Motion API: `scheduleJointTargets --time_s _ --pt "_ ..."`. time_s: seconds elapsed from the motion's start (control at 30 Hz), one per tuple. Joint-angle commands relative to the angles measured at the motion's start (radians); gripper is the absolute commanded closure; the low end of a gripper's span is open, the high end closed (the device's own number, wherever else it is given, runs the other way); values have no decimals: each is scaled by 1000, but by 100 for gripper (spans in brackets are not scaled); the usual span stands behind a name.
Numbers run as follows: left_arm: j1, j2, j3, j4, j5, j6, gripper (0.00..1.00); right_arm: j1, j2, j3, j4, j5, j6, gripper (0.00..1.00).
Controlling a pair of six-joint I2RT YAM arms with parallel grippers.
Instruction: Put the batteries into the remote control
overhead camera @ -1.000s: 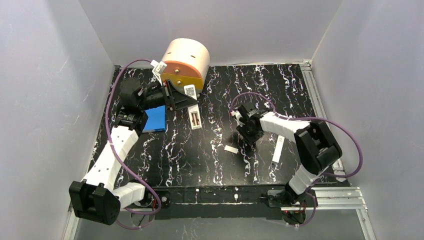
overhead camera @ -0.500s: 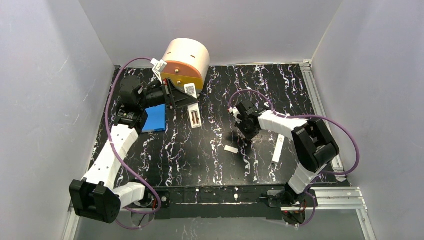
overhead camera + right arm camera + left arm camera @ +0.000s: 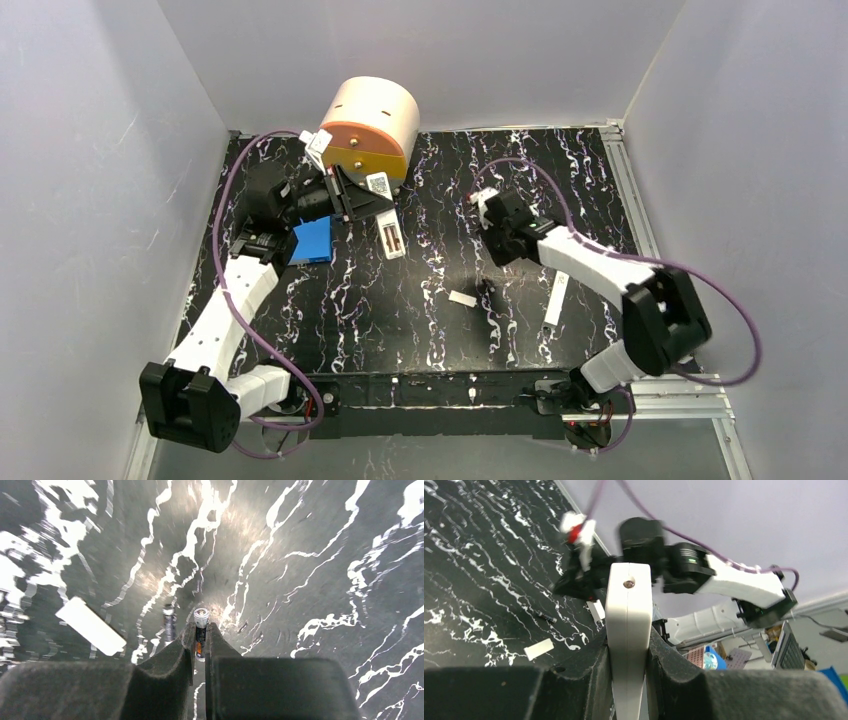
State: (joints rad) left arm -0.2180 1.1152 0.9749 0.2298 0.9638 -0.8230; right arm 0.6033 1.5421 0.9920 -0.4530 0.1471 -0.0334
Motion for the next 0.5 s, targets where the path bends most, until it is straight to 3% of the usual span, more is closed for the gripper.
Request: scheduleJointTargets --time_s 0.0,0.47 --pt "-2 -24 -40 2 -100 -68 100 -1 -167 43 111 -32 149 86" --pt "-25 -10 -15 69 -120 -186 100 108 -354 315 319 -174 454 82"
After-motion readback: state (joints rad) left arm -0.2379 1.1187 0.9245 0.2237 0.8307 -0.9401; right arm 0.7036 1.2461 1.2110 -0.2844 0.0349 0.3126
